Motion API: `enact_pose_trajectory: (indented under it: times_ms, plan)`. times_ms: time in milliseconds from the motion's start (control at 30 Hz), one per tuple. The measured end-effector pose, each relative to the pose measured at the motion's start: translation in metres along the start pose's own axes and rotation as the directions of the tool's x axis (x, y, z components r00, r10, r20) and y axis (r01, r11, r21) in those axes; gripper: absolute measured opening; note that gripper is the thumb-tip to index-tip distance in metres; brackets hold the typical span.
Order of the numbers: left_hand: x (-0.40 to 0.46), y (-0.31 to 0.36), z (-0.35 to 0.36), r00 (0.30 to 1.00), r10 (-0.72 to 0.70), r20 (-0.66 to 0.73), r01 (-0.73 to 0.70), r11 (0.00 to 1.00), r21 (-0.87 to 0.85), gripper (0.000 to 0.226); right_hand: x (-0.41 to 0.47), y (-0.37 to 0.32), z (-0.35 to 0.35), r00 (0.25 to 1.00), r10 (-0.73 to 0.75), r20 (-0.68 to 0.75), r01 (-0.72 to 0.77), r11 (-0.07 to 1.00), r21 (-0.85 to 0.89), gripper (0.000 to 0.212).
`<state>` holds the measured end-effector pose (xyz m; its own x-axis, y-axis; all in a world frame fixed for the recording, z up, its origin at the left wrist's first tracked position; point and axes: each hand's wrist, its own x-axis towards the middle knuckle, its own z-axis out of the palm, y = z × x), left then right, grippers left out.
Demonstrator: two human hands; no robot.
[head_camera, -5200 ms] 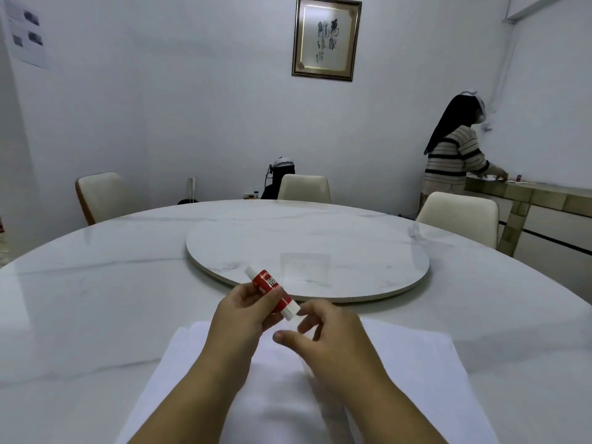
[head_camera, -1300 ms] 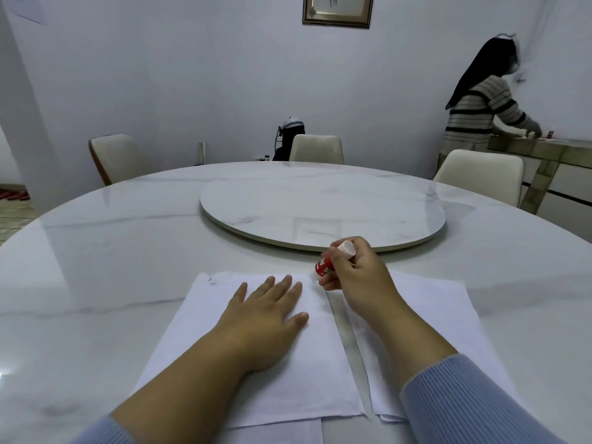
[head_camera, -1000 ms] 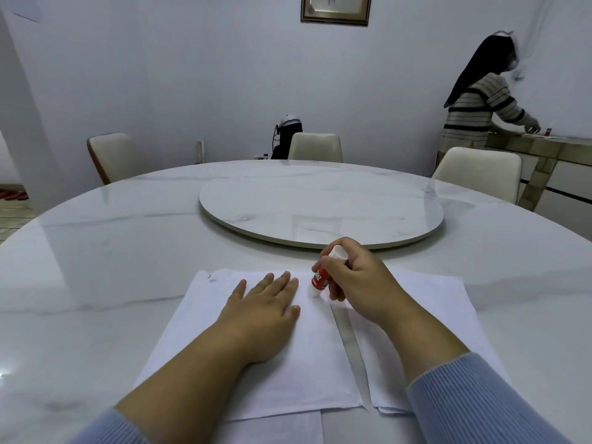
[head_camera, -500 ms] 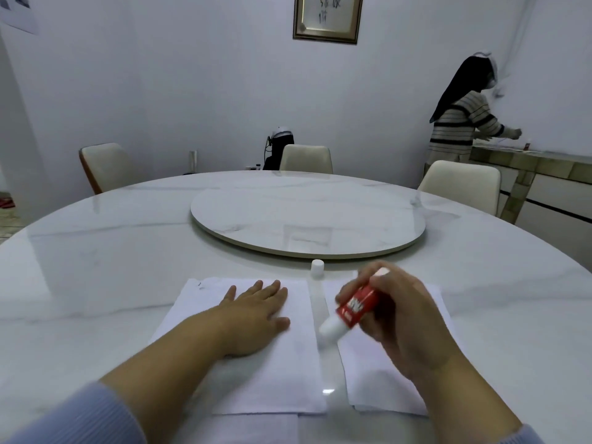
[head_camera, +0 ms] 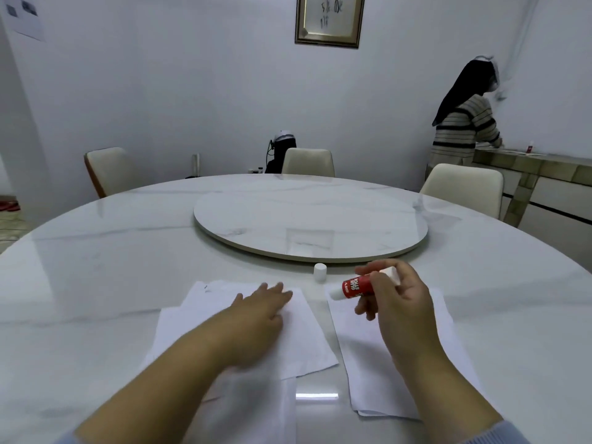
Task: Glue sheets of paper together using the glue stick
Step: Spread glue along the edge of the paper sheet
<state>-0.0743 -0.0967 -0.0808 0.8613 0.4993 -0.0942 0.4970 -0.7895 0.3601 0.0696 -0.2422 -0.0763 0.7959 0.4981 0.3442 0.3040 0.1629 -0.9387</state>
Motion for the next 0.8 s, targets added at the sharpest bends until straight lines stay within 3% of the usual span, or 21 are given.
enact_pose_trajectory:
  times_ms: [67, 133, 300, 733, 800]
  plan:
    - [-0.001, 0.007, 0.017, 0.998, -0.052, -0.048, 0.056, 0.994, 0.096, 0.056, 0.001, 0.000, 0.009, 0.999, 0.000, 0.054, 0.002, 0.999, -0.036, 0.018]
    - [0.000, 0.007, 0.028, 0.997, -0.079, -0.004, 0.078, 0.980, 0.184, 0.061, 0.006, -0.002, 0.018, 0.987, 0.008, 0.157, 0.007, 0.995, -0.095, 0.015]
    - [-0.001, 0.004, 0.030, 0.996, -0.089, 0.005, 0.087, 0.978, 0.190, 0.063, 0.016, 0.001, 0.040, 0.918, 0.006, 0.397, 0.127, 0.943, -0.307, 0.008]
    - [0.002, 0.003, 0.030, 0.995, -0.097, -0.003, 0.096, 0.984, 0.150, 0.064, 0.004, -0.009, 0.022, 0.852, -0.039, 0.523, 0.273, 0.884, -0.379, 0.013]
    - [0.001, 0.003, 0.030, 0.995, -0.090, -0.036, 0.094, 0.985, 0.148, 0.069, 0.003, -0.012, 0.018, 0.840, -0.008, 0.542, 0.207, 0.929, -0.307, 0.012]
